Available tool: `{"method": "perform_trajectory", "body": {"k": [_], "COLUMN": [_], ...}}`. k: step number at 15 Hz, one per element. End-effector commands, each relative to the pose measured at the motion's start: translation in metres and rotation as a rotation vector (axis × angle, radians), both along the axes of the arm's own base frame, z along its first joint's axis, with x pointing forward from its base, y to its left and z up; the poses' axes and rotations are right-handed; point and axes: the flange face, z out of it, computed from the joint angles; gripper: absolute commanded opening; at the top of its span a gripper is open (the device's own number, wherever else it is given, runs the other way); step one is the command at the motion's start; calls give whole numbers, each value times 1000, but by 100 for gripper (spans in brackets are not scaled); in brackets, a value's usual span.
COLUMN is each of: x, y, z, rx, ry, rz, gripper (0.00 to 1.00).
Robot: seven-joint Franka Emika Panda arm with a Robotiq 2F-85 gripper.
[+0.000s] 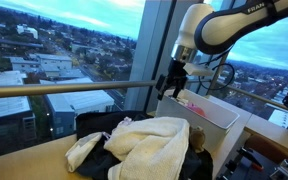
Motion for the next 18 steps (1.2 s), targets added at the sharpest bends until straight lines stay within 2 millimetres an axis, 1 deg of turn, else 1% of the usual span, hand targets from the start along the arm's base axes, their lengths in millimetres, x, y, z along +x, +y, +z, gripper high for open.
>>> {"method": "perform_trajectory", "body": {"k": [1,4,6,9,11,13,14,15,18], "x": [-29,-55,-70,-89,-98,-103,-102,-99,-93], "y": [32,74,98,121,127,125,120,117,115], "z": [-11,-20,-27,-41,-50,-64,-72,-85,-121], "rx": [-27,-48,-61,-75,-82,-95,-110,-116,-113], "ry": [35,50,53,66,78,89,89,97,112], "rz": [36,82,106,128,132,129,123,119,115], "gripper": [100,100,100,100,100,100,100,100,100]}}
